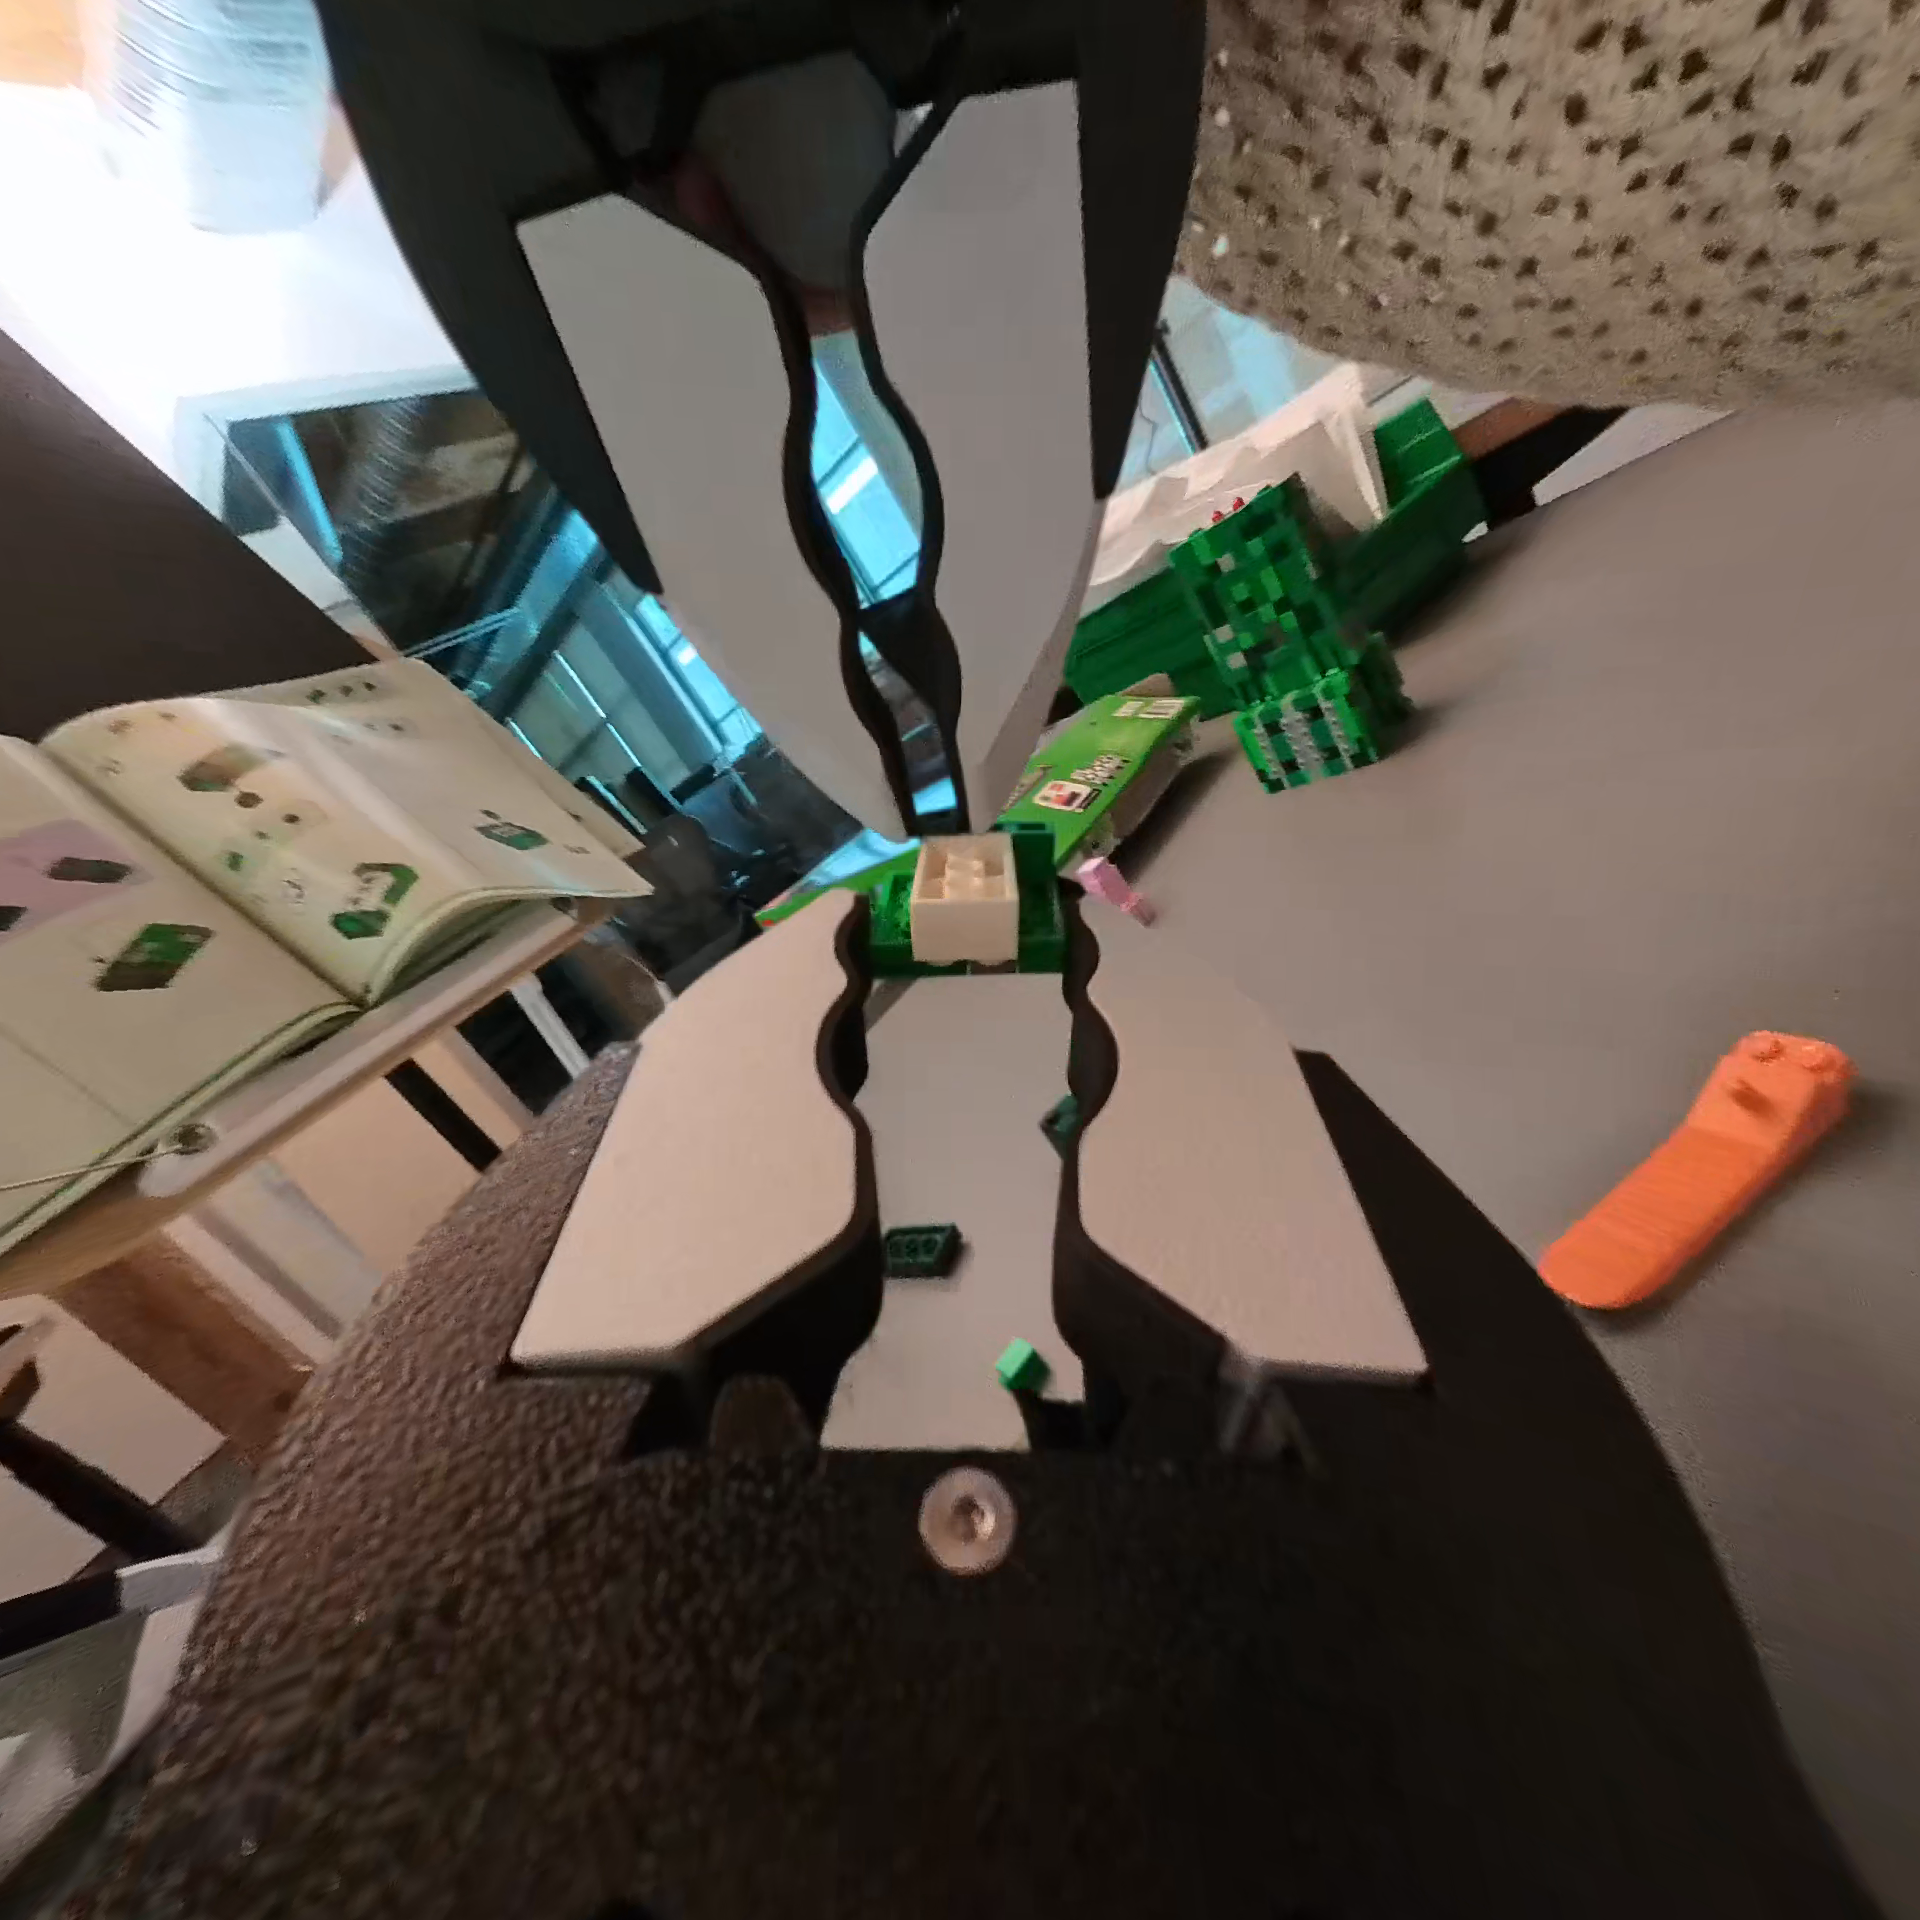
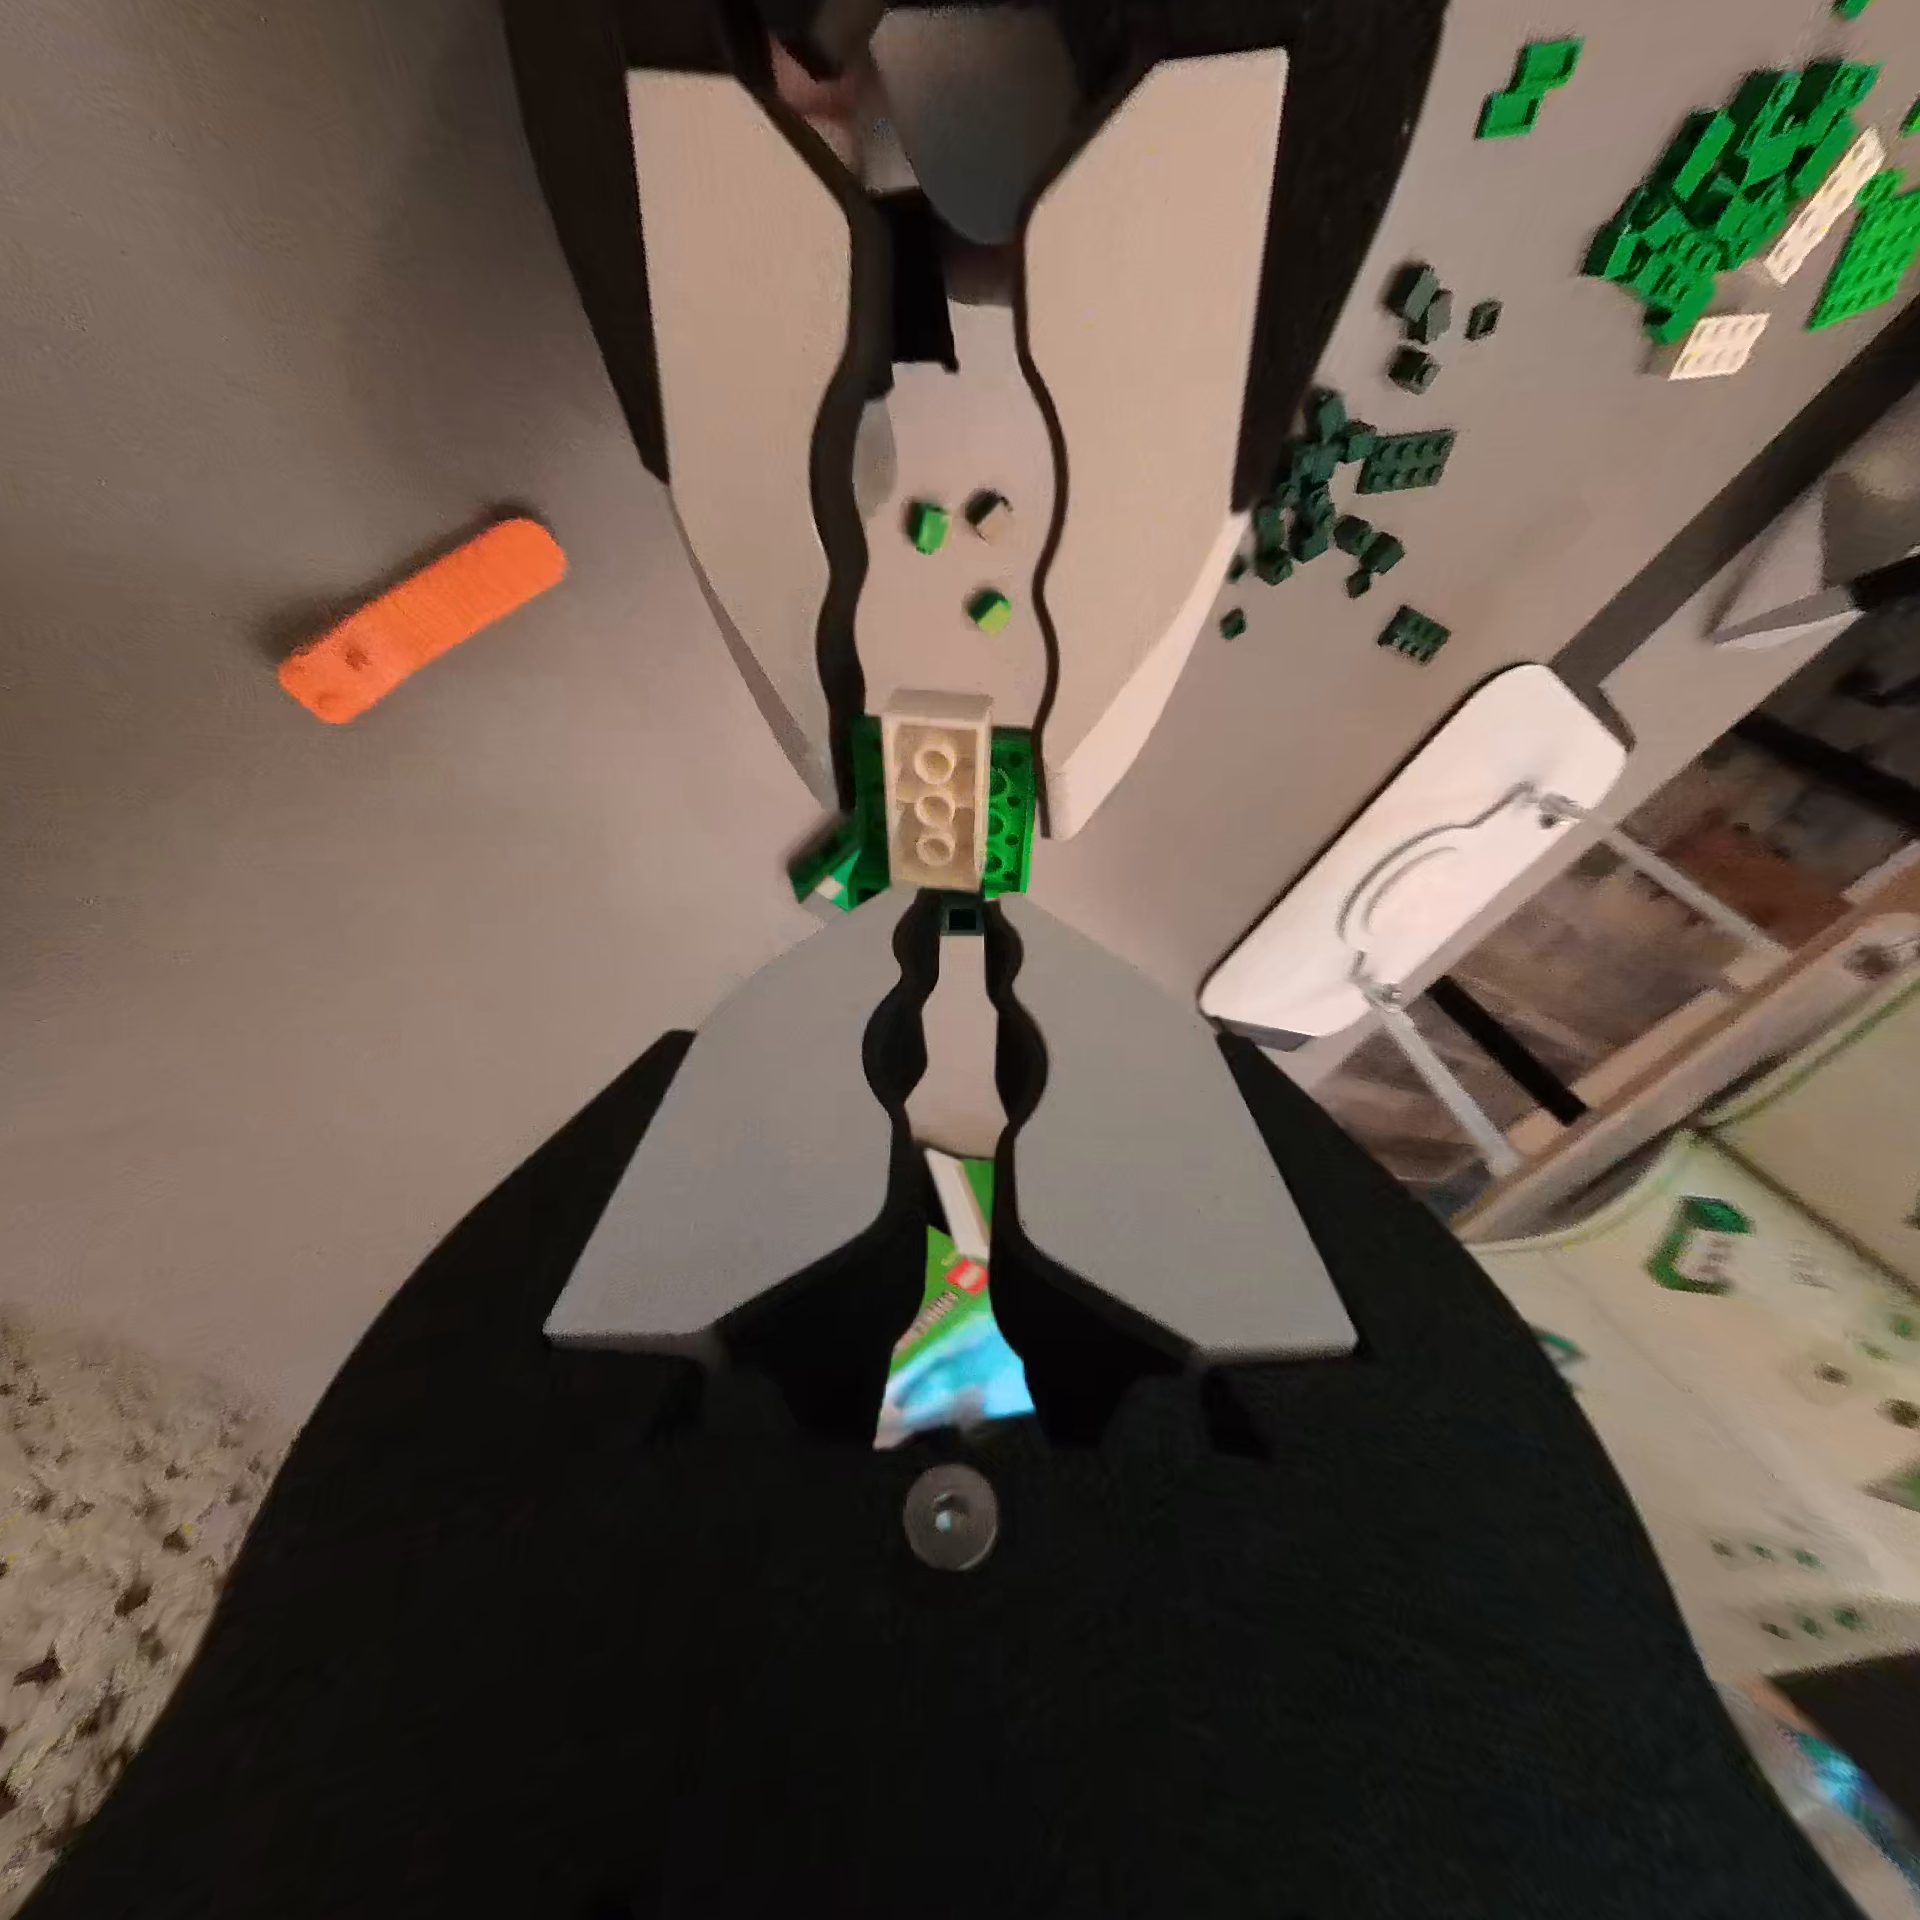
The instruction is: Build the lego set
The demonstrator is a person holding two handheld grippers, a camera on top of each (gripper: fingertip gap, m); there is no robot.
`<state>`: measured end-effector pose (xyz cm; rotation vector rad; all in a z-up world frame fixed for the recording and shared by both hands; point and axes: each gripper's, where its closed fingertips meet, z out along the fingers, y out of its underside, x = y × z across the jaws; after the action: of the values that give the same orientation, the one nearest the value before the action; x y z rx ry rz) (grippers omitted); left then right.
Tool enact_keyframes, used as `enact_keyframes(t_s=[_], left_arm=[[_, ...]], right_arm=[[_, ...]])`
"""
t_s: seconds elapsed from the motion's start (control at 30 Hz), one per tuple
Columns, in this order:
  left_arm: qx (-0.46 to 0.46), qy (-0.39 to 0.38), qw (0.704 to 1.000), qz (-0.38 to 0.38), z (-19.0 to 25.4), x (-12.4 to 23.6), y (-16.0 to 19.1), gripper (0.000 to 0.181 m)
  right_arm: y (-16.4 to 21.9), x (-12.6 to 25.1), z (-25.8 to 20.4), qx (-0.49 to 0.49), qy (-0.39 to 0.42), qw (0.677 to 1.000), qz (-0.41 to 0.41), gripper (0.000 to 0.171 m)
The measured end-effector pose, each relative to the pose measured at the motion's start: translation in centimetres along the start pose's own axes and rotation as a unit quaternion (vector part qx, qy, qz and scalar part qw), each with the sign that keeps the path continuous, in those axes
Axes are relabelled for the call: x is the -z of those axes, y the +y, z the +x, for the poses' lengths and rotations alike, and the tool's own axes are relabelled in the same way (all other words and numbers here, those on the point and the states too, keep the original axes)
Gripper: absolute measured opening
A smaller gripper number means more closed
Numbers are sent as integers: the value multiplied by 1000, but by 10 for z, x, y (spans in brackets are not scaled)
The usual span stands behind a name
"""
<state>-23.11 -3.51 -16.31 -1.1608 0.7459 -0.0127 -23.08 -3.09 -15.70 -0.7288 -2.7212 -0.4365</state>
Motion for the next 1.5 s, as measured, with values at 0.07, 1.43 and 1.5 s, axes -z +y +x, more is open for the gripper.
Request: enact_keyframes(t_s=[0.07,1.43,1.5], left_arm=[[-8,-11,1000,4,-3,1,-3,36],[31,8,999,38,2,0,-14,36],[29,12,999,36,3,-1,-14,36]], right_arm=[[-2,4,1,28,5,999,-27,8],[-6,14,-4,-583,-211,388,682,36],[-6,14,-3,-580,-217,388,683,33]])
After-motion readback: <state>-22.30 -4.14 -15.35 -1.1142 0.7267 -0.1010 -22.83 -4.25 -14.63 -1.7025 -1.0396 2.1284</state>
